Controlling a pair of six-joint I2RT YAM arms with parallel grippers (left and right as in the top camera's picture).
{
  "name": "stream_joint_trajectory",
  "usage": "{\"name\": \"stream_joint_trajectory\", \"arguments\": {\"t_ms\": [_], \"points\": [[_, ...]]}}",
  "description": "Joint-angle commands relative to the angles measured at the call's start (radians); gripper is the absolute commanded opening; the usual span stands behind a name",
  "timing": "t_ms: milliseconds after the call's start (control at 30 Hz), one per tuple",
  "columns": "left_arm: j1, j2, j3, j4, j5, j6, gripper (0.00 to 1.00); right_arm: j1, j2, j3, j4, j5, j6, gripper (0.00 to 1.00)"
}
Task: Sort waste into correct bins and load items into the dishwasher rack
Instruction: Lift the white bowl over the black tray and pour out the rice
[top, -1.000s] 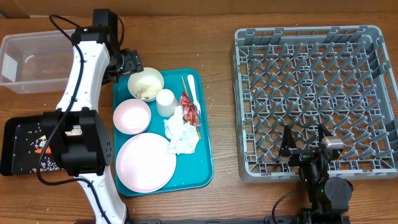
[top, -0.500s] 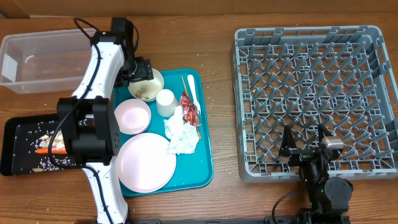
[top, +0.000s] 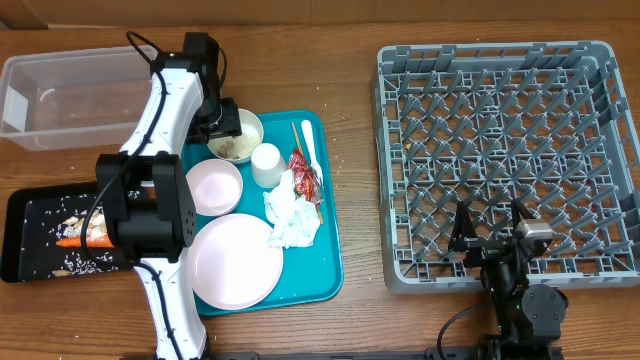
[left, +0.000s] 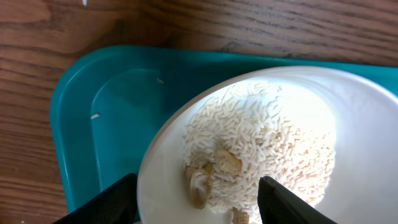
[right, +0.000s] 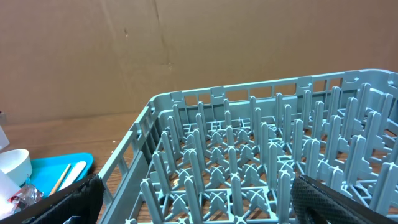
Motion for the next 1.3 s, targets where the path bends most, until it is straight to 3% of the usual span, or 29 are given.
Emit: {"name": "stream_joint_trajectory", "arguments": {"t_ms": [0,167,567,733,867,1267], "points": [[0.003,0.016,-0.001,-0.009,-0.042,0.012,0.63,-0.002,-0.011,-0.011,0.004,0.006,-0.006,1.00],[0.004,0.016,-0.001,-0.021,-0.089,0.001,0.49,-0.002,-0.011,-0.011,0.004,0.006,-0.006,1.00],[0.004,0.016,-0.001,-0.028,-0.093,0.001,0.31,-0.002,-0.011,-0.010,0.004,0.006,-0.006,1.00],[0.004,0.016,-0.001,-0.039,-0.093,0.001,0.13,-0.002,-0.011,-0.010,0.004,0.006,-0.006,1.00],[0.004,0.016,-0.001,-0.042,-0.102,0.001,0.04,-0.002,-0.011,-0.010,0.004,0.006,-0.006,1.00],[0.004,0.013,0.102,-0.106,-0.137,-0.014,0.04,-0.002,-0.011,-0.011,0.004,0.006,-0.006,1.00]]}}
